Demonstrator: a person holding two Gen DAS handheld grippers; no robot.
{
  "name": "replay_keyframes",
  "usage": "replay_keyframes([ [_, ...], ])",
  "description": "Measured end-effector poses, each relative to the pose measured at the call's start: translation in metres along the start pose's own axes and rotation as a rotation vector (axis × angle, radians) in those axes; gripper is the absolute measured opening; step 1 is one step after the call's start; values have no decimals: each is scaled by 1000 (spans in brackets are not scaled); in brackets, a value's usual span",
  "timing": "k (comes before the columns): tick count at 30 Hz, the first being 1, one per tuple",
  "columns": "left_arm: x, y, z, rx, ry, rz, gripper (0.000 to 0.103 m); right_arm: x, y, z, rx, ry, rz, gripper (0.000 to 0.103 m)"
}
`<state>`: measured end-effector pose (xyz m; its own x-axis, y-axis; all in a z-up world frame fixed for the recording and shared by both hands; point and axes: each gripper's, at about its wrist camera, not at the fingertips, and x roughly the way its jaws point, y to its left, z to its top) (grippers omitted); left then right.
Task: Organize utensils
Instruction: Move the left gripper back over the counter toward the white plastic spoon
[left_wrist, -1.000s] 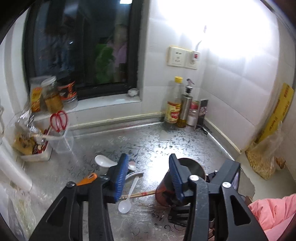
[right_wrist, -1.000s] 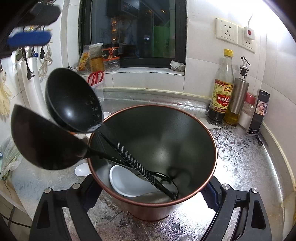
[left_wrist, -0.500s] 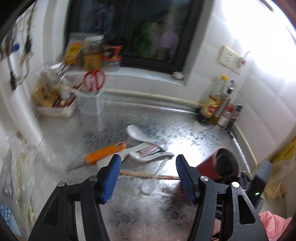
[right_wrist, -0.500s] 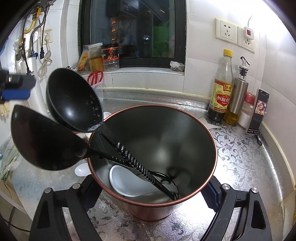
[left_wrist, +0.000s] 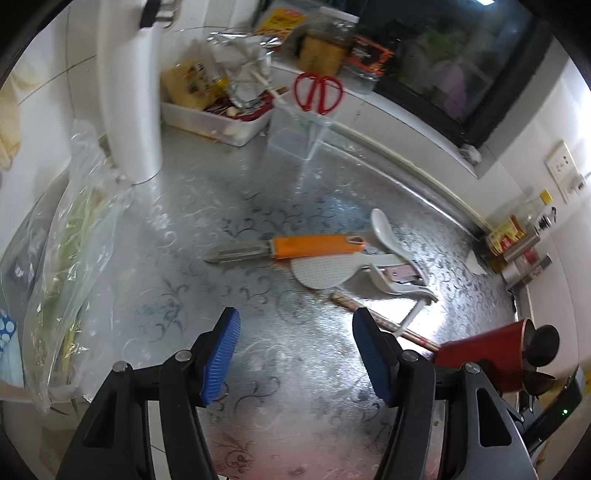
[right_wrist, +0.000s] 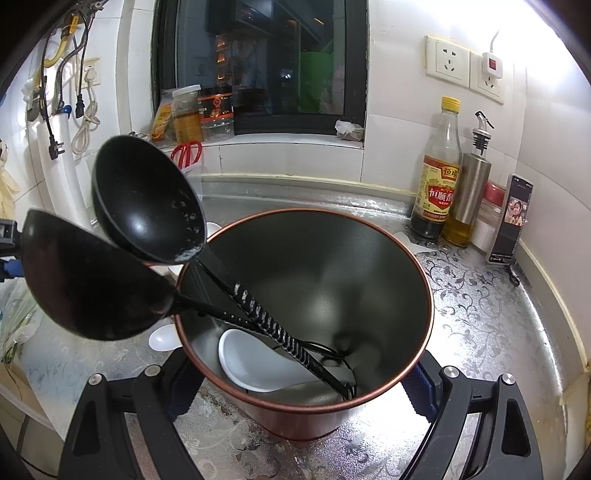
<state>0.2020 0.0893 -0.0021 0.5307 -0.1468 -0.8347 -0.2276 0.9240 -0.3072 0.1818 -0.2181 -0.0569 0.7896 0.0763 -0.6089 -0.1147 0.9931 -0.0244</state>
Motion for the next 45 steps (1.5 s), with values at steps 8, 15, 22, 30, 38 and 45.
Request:
replay_keyframes([
  [8,14,16,4,-40,20,-1,70,-4,-5,-1,40,8,-45,92],
  [15,30,28,10,-51,36,-2,82,-4,-9,-3,69,30,-93,92],
  [22,45,46,16,-93,67,-3,82,-6,-9,-3,85,35,-117,92],
  [30,58,52,20,-83,107,-17,82,-6,-5,-3,111,39,-136,92],
  [38,70,52,18,-65,149,-17,82,-5,0,-2,114,36,-139,92],
  [45,75,24,18,-15,161,-34,82,-6,0,-3,82,30,-107,92],
])
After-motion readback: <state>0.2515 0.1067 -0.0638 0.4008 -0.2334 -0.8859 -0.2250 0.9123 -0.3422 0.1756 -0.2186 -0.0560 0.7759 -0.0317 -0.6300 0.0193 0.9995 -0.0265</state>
